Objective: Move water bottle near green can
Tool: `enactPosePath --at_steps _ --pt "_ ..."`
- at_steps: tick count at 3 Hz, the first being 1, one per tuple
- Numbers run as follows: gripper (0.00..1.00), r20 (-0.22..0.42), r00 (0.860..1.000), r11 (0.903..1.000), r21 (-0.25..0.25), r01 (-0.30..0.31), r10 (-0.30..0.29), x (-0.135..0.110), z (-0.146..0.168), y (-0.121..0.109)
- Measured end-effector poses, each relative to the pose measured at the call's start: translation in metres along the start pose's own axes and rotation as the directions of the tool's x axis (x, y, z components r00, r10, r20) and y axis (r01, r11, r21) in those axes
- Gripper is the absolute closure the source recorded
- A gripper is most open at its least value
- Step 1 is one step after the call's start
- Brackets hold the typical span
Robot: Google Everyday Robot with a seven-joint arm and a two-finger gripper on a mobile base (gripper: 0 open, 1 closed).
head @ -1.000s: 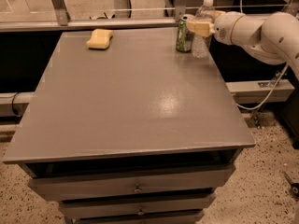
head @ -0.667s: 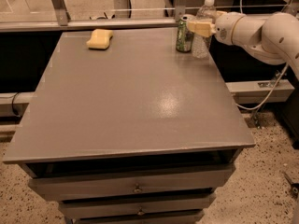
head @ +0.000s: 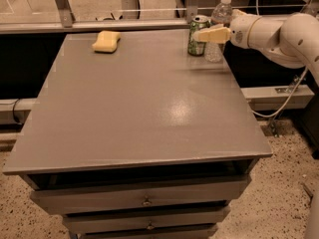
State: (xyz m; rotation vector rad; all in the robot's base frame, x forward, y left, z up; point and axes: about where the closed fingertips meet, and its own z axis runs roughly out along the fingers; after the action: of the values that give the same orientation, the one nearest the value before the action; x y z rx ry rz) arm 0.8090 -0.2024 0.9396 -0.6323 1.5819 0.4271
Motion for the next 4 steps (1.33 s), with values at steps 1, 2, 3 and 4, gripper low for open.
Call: enactPosePath --at_steps 1,2,3,4 --pt "0.0 0.0 1.0 1.0 -0.009 0.004 -0.004 -0.003 -0.017 -0.004" --pt "0.0 -0.003 1.0 0.9997 -0.024 0.008 -0.008 -0.006 -0.043 -0.009" --pt "0.0 -0.006 1.0 0.9983 -0.057 0.015 -0.015 -0.009 -0.062 -0.009" --pt "0.0 0.003 1.0 0.9934 -0.114 0.004 -0.004 -0.012 -0.093 -0.019"
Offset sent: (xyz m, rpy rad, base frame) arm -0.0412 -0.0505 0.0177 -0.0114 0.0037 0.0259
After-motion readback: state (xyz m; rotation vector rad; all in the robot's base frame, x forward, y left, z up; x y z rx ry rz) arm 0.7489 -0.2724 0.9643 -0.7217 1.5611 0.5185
